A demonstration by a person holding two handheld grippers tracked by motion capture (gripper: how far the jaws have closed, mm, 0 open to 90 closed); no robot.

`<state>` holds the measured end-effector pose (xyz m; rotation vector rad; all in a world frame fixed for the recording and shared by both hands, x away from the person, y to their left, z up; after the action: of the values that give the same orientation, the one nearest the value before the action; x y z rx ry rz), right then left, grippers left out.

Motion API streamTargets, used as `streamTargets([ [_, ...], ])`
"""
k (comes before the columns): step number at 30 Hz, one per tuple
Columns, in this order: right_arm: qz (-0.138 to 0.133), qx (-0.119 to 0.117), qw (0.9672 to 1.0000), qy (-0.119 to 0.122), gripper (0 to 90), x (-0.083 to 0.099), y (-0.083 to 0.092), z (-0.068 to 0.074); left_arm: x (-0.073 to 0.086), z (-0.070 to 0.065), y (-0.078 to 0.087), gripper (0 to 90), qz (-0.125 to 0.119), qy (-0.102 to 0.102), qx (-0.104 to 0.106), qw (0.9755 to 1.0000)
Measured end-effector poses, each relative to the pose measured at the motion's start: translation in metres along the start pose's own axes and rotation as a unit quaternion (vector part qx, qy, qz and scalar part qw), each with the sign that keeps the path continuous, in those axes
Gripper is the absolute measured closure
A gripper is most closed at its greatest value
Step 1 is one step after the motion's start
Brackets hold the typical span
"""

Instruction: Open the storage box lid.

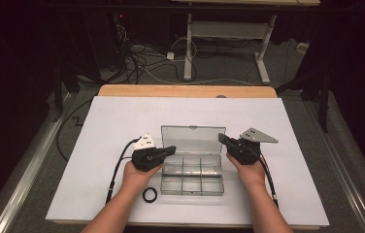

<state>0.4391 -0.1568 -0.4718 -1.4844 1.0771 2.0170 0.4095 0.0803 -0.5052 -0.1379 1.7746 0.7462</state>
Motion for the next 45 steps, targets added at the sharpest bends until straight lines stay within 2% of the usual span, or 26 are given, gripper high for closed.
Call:
streamTargets([
  [7, 0.002, 0.0, 1.0, -0.004, 90.0, 0.001, -0.003, -0.001, 0.0, 0.001, 0.002, 87.8, -0.001, 0.005, 0.002, 1.0],
  [19, 0.004, 0.002, 1.0, -0.005, 90.0, 0.001, -0.003, -0.003, 0.004, 0.001, 0.019, 87.8, 0.002, -0.004, -0.006, 1.0],
  [26, 0.003, 0.005, 1.0, -0.004, 90.0, 0.001, -0.003, -0.004, 0.008, 0.01, 0.034, 87.9, 0.013, -0.01, -0.029, 0.9994],
  [33, 0.003, 0.006, 1.0, -0.003, 90.0, 0.001, -0.003, -0.004, 0.01, 0.03, 0.049, 87.9, 0.022, -0.003, -0.058, 0.9981],
  [39, 0.004, 0.008, 0.9999, -0.006, 90.0, 0.001, -0.003, -0.004, 0.007, 0.045, 0.039, 87.9, 0.01, 0.026, -0.065, 0.9975],
  [42, 0.004, 0.008, 0.9999, -0.006, 90.0, 0.001, -0.004, -0.004, 0.005, 0.048, 0.028, 87.9, 0.014, 0.032, -0.06, 0.9976],
  [45, 0.005, 0.008, 0.9999, -0.006, 90.0, 0.0, -0.004, -0.005, -0.002, 0.05, 0.019, 87.9, 0.008, 0.04, -0.055, 0.9977],
])
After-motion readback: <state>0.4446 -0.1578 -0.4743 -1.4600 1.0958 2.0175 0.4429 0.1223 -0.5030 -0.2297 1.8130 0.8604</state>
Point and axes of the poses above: each handheld gripper's, and its own axes: y roughly backward along the jaws, x roughly out of its underside, z roughly to its left, the point moved 7 cm from there along -y, roughly forward along the jaws, and after that the axes turned 3 degrees about -y, right-handed, at the moved point
